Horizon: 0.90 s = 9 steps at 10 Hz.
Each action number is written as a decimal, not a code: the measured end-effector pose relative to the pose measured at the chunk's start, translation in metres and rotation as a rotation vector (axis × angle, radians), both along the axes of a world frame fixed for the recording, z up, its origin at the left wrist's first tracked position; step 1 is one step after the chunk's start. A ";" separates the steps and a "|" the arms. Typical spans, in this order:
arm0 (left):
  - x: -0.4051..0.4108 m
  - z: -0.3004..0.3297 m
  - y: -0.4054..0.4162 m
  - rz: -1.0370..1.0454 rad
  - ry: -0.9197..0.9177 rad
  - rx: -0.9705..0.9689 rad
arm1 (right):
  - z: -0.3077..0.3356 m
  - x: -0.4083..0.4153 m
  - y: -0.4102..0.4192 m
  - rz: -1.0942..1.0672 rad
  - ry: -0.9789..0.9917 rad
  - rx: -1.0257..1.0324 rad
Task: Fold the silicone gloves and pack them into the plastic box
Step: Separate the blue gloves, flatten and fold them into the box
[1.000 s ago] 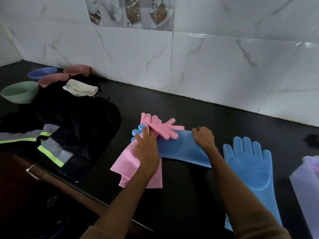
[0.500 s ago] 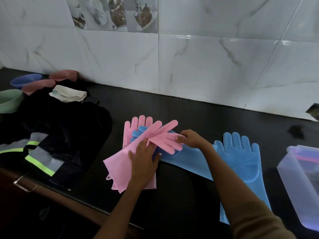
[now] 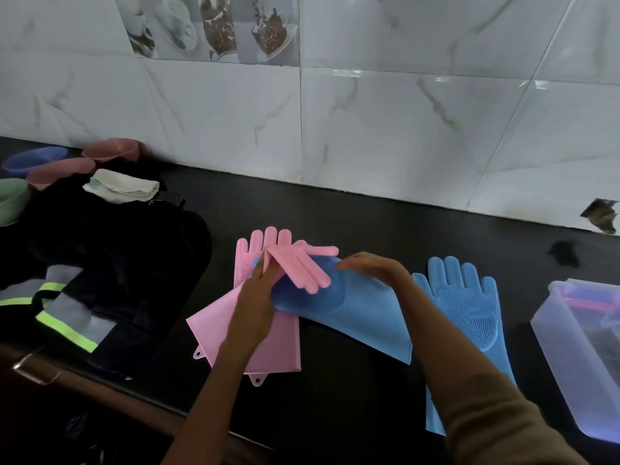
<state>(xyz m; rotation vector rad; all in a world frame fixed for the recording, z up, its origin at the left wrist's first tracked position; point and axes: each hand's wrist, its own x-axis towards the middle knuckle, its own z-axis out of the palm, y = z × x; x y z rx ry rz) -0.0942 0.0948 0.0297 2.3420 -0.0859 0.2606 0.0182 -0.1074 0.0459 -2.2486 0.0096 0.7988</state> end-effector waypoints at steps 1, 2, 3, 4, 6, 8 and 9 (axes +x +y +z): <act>0.003 0.026 0.017 0.047 0.060 0.154 | -0.007 -0.001 -0.007 -0.195 0.000 0.089; 0.005 0.041 0.025 0.170 0.151 0.336 | -0.020 -0.008 -0.014 -0.415 -0.061 0.127; -0.005 0.048 0.013 0.305 0.156 0.432 | -0.029 -0.018 -0.023 -0.535 -0.173 0.063; -0.016 0.037 -0.005 0.332 0.263 0.468 | -0.023 -0.036 -0.034 -0.520 -0.189 -0.078; -0.028 0.023 -0.027 0.083 0.768 0.506 | -0.008 -0.062 -0.045 -0.474 0.022 -0.096; -0.017 0.020 -0.062 0.042 0.364 0.245 | -0.016 -0.076 -0.054 -0.547 0.062 0.025; 0.001 0.011 -0.078 0.045 0.454 0.184 | -0.016 -0.085 -0.061 -0.561 0.076 0.027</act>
